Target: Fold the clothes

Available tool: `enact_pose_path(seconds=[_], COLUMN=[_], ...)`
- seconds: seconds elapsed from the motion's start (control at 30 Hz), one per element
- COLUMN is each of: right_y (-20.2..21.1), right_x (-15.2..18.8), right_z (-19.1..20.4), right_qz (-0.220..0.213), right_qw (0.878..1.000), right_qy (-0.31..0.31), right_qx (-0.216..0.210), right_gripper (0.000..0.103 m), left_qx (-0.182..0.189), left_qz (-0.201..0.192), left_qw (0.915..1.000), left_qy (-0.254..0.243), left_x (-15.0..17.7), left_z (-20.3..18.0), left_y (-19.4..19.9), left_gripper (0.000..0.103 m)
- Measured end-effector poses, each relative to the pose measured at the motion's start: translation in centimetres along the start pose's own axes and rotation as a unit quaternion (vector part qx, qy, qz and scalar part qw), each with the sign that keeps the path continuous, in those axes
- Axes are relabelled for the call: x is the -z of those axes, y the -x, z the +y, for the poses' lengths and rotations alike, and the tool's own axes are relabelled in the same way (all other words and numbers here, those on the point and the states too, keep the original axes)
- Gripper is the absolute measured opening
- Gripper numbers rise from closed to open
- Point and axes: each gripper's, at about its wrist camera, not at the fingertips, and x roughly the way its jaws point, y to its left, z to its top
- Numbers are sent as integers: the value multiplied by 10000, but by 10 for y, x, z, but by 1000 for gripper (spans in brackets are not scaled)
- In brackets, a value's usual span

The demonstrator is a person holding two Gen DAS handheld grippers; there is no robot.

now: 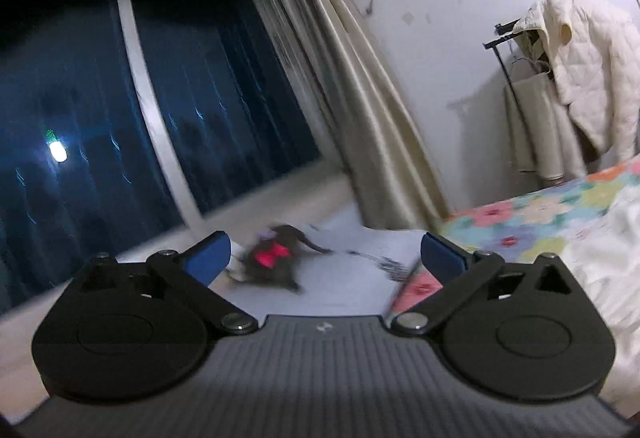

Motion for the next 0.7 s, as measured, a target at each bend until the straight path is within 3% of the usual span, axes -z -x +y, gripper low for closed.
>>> enact_pose_path(seconds=[0.1, 0.2, 0.27, 0.43, 0.6, 0.63, 0.7], right_y=[6, 9, 9, -21, -82, -103, -146], right_x=[0, 4, 5, 37, 123, 144, 178], right_z=[6, 18, 27, 35, 38, 32, 20], right_qz=[-34, -483, -544, 799, 1562, 1582, 2000], right_qw=[9988, 9928, 9881, 9778, 9545, 9566, 9606], right_qy=[469, 1084, 1425, 1866, 2082, 1933, 1538], right_qx=[-140, 161, 206, -517, -1458, -1500, -1167], right_gripper=[85, 93, 101, 101, 94, 89, 83], left_qx=[244, 754, 1025, 1897, 2672, 2773, 2921], left_qz=[248, 752, 982, 1082, 1079, 1096, 1161], left_qw=[9976, 9860, 9814, 9749, 9572, 9541, 9489], left_qy=[597, 1285, 1291, 429, 271, 269, 287], left_x=[8, 27, 43, 88, 115, 117, 117], left_z=[18, 27, 20, -38, -114, -130, -160], left_y=[14, 17, 20, 53, 94, 99, 101], left_gripper=[103, 103, 103, 103, 103, 103, 103])
